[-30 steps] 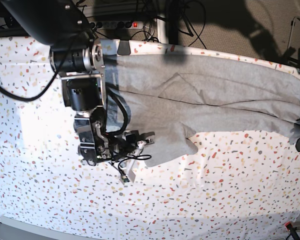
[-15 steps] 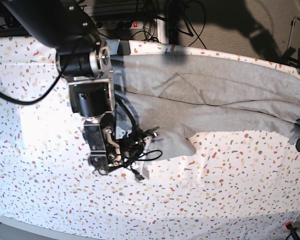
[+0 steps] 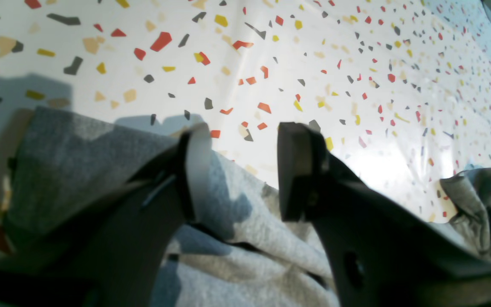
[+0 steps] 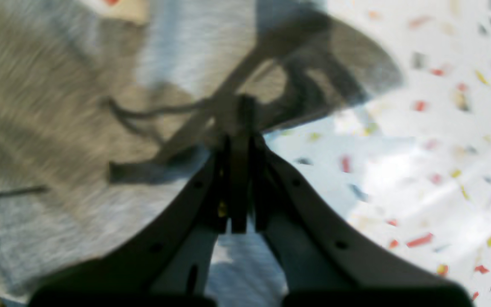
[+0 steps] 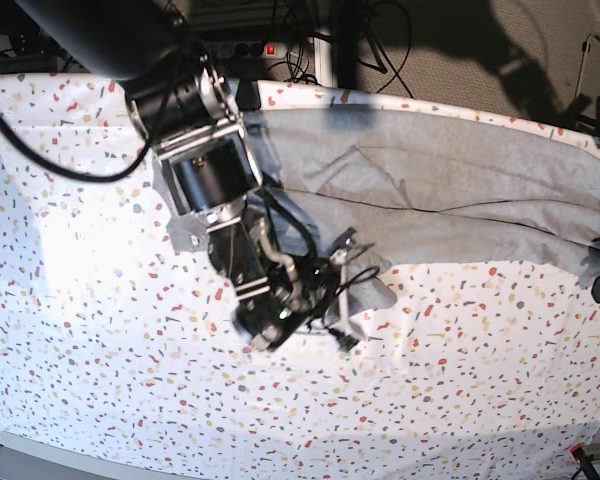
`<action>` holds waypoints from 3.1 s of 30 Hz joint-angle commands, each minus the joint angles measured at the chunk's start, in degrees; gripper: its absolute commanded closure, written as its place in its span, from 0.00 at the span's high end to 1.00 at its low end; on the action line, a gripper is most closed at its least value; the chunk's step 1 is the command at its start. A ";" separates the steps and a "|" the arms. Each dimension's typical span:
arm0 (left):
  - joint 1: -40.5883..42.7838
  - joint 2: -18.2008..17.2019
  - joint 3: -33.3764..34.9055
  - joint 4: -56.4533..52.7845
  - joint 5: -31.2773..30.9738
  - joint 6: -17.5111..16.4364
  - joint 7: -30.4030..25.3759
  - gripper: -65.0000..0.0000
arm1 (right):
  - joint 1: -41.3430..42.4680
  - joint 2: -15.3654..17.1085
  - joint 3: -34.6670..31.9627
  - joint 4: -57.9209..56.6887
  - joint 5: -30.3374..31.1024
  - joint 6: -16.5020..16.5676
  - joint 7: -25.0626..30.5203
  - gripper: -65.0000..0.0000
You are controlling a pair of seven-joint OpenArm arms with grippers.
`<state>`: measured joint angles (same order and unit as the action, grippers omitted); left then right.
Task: Fold the T-shirt properly
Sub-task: 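Grasp the shirt end with the right gripper and fold it toward the left gripper, then lower the folded end onto the shirt and open the right gripper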
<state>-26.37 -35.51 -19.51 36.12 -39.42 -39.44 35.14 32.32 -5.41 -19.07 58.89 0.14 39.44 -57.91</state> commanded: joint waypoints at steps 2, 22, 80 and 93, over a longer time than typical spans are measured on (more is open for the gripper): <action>-1.38 -1.49 -0.28 0.96 -1.07 -0.56 -0.87 0.39 | -0.39 -0.46 -2.36 4.35 0.31 -1.03 -0.46 0.00; -1.27 -1.49 -0.28 0.96 -1.05 -0.56 -0.85 0.39 | -24.46 -0.44 -8.61 30.53 4.96 -3.37 -2.10 0.00; 7.52 -0.48 -0.28 0.94 13.90 4.28 -0.96 0.39 | -21.68 11.13 18.58 34.40 39.52 0.56 -15.69 0.49; 7.32 0.17 -0.28 0.96 8.28 -0.56 2.97 0.00 | -21.62 11.76 18.58 34.40 39.52 0.56 -15.39 0.49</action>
<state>-18.26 -33.78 -19.79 36.75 -31.57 -39.64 37.23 9.37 6.22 -0.67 92.07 38.33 39.53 -74.02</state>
